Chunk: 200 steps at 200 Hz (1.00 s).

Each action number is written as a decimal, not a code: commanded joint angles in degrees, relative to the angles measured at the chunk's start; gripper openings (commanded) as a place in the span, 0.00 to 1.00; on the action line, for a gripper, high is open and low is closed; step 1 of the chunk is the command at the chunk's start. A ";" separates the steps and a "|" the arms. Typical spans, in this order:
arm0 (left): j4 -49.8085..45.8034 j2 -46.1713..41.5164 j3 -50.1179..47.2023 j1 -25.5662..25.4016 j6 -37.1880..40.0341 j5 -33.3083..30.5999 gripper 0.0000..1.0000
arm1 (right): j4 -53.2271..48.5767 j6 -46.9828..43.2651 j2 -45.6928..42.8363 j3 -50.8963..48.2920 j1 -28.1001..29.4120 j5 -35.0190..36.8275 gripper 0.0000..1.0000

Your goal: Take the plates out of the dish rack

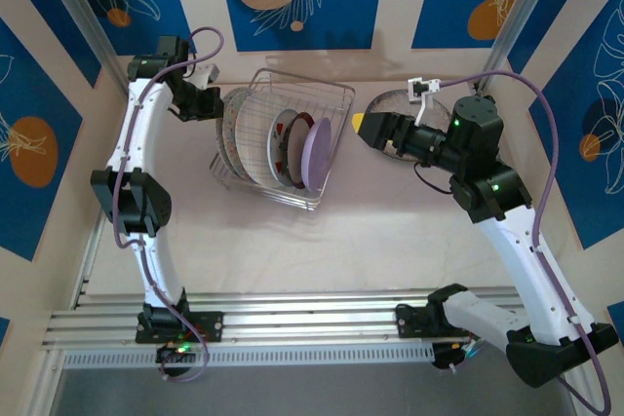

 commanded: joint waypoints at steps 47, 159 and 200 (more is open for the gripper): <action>-2.35 -0.54 1.20 -1.05 -2.73 4.33 0.00 | 0.69 0.44 0.10 -0.18 0.30 0.27 0.81; -3.45 -3.88 6.87 -3.59 -5.13 -7.16 0.00 | 0.77 1.14 -0.47 -0.77 0.26 -0.09 0.81; -5.86 -3.41 10.57 -3.54 -4.88 -7.90 0.00 | 1.22 1.49 -0.60 -0.89 0.34 -0.08 0.81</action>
